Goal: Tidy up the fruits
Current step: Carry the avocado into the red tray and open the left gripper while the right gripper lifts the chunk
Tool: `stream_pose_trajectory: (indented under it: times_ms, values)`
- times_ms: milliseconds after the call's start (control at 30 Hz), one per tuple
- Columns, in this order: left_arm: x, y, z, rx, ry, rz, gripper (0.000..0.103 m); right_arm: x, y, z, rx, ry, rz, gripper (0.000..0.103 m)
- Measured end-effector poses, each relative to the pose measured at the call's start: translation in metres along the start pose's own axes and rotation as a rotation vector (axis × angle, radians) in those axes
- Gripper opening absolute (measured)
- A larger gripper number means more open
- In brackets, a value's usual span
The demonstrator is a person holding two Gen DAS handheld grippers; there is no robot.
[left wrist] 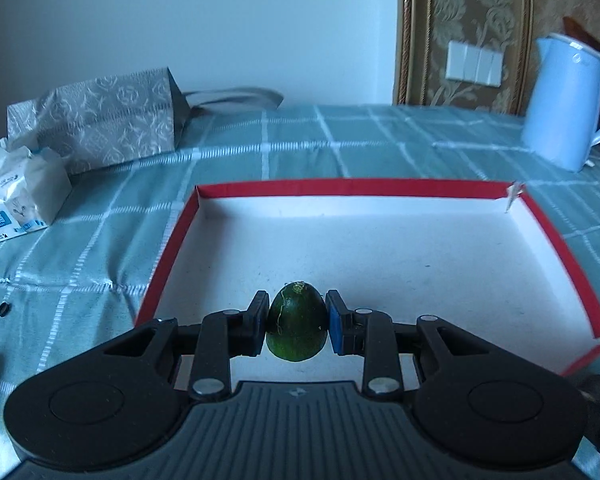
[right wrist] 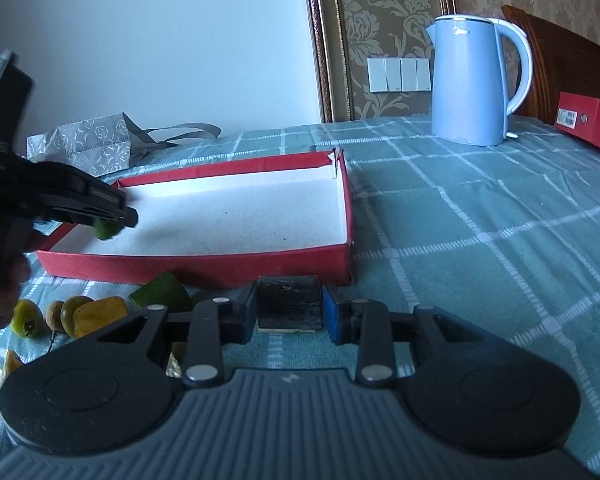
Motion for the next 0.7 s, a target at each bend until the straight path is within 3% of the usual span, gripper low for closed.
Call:
stream_pose_trajectory:
  times_ms: [367, 467, 700]
  values:
    - [-0.012, 0.003, 0.003, -0.028, -0.009, -0.021, 0.029, 0.000, 0.001, 0.000, -0.001, -0.006, -0.003, 0.032]
    - [-0.007, 0.004, 0.003, -0.043, -0.044, -0.010, 0.030, -0.001, 0.001, -0.001, -0.002, -0.006, -0.003, 0.032]
    - [0.041, -0.003, -0.014, 0.020, -0.067, 0.111, 0.032, -0.001, 0.001, 0.000, -0.009, -0.011, -0.001, 0.032]
Point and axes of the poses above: each gripper's, at about its wrist camera, not at the fingertips, and x roughly against the way its jaws point, z to its right, y to its underside, the point moved 10 cm from there along -x, roughly the way its jaws point, and after that the axes turned 3 degrees about -z, right-handed, at the moved point
